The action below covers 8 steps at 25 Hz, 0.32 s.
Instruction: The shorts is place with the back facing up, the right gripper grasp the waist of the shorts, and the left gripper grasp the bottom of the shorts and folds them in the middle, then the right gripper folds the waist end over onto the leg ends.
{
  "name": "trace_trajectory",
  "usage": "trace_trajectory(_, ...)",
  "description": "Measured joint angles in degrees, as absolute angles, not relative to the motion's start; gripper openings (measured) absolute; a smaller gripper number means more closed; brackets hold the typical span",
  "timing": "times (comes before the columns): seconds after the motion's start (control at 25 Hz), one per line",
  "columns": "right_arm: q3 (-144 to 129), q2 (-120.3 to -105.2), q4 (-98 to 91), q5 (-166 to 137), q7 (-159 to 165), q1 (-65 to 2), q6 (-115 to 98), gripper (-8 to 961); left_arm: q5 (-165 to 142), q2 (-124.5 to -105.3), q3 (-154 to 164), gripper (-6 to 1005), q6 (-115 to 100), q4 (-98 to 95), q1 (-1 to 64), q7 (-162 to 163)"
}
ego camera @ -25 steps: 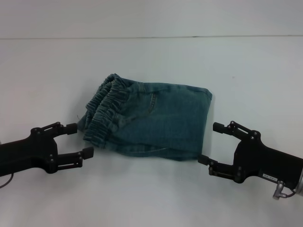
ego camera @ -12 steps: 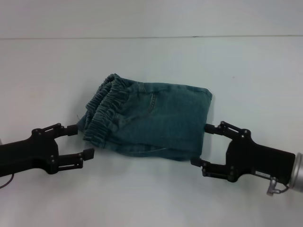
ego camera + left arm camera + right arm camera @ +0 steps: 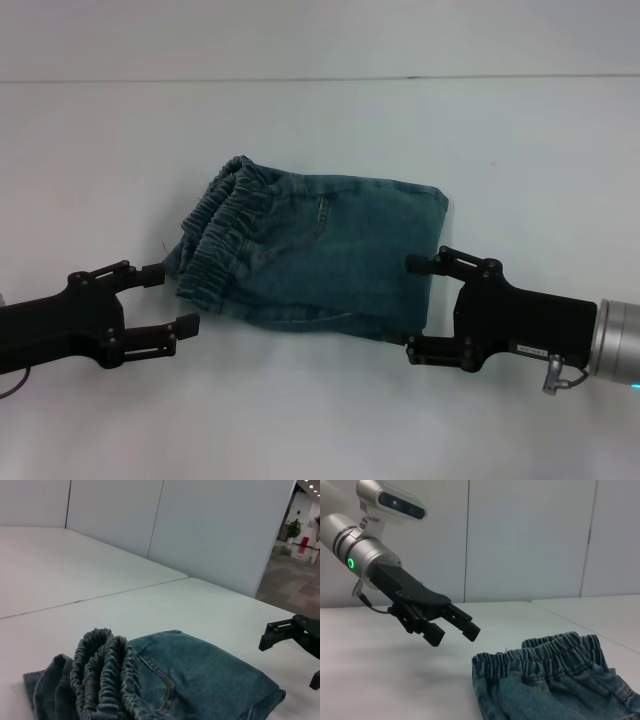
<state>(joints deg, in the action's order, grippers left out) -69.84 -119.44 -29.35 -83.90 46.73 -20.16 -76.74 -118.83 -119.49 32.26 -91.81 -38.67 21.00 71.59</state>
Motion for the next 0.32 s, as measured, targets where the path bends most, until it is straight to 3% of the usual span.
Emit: trace_trajectory(0.32,-69.8,-119.53,-29.4,-83.9,46.3,-20.3,-76.6,892,-119.5,-119.5,33.2,893,-93.2,-38.8,21.3,71.7)
